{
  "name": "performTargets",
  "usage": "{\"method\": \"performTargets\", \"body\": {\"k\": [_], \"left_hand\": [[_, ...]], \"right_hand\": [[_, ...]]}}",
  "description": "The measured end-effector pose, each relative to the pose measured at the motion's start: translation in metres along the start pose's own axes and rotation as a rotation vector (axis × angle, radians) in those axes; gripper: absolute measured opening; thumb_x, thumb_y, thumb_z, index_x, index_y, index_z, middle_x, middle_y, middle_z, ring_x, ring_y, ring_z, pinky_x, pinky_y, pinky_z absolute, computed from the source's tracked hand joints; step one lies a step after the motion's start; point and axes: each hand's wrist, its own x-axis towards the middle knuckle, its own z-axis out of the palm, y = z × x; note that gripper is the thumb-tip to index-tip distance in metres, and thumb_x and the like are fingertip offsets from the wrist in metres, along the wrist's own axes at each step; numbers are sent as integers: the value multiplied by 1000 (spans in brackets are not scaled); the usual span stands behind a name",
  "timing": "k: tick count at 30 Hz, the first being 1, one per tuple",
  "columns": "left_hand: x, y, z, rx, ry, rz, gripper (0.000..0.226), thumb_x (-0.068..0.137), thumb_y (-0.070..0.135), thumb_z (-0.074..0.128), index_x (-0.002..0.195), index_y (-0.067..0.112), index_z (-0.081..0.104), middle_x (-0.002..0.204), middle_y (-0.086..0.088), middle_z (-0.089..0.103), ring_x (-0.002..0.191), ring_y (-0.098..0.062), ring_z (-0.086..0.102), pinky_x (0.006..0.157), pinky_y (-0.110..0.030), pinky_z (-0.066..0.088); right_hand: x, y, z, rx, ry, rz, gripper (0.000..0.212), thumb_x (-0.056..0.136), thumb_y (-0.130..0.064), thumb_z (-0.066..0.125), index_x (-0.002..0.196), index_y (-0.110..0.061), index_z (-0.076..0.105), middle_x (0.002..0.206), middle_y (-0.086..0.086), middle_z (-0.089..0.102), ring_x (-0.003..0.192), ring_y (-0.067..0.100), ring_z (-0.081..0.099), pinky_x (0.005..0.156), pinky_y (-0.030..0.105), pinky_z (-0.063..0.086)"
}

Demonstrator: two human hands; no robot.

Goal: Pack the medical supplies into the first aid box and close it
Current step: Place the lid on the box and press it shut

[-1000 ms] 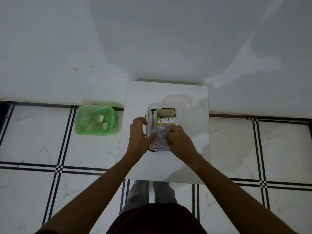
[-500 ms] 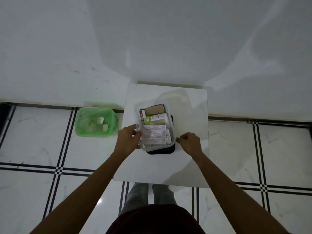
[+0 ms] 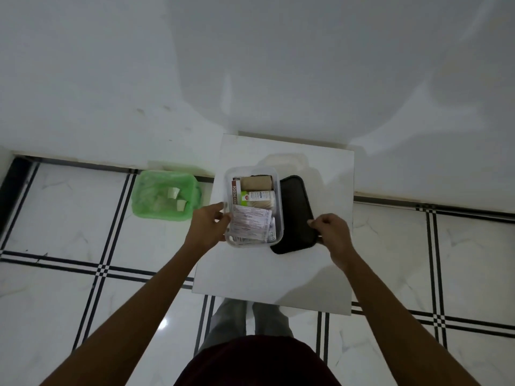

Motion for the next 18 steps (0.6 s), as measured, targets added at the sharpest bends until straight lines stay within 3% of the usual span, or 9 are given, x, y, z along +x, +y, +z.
{"method": "performTargets", "body": {"k": [4,7,11,14,16,18], "left_hand": [[7,0,13,28,-33,4,29,89,8,57,117,4,62,85,-18,71,63,-32,70,52,-46,59],[12,-1,22,49,-58,9,32,88,9,58,119,4,61,83,-19,72,63,-35,70,52,-46,59],[14,-1,26,7,-59,-10,35,87,11,62,121,3,60,83,-14,69,61,-23,69,51,-37,60],[13,-6,23,-141,-87,-72,41,83,22,69,120,6,61,90,-18,72,77,-28,72,62,-45,61],[14,-7,19,-243,-84,-111,43,84,29,67,122,11,61,102,-13,71,96,-26,68,70,-45,60],[16,-3,16,-285,-46,-134,39,87,36,63,122,19,62,113,-5,66,104,-21,62,75,-40,57]], "right_hand": [[-21,-32,-23,62,-28,-40,33,73,0,68,104,-8,62,86,12,69,87,28,66,79,41,55],[-33,-53,-17,-25,33,-156,28,74,-8,65,101,-14,68,82,5,70,81,22,65,76,39,55],[-59,-67,26,-217,132,-485,26,74,-16,67,99,-17,65,61,-3,60,52,9,53,58,21,49],[-73,-54,71,-385,122,-698,29,77,-29,61,103,-16,60,76,-4,67,65,12,62,75,34,55],[-74,-41,94,-524,180,-781,30,80,-31,59,103,-13,59,85,4,69,79,20,65,94,49,48],[-71,-30,112,-627,229,-819,37,80,-29,62,110,-8,61,88,10,71,88,26,66,101,59,40]]}}
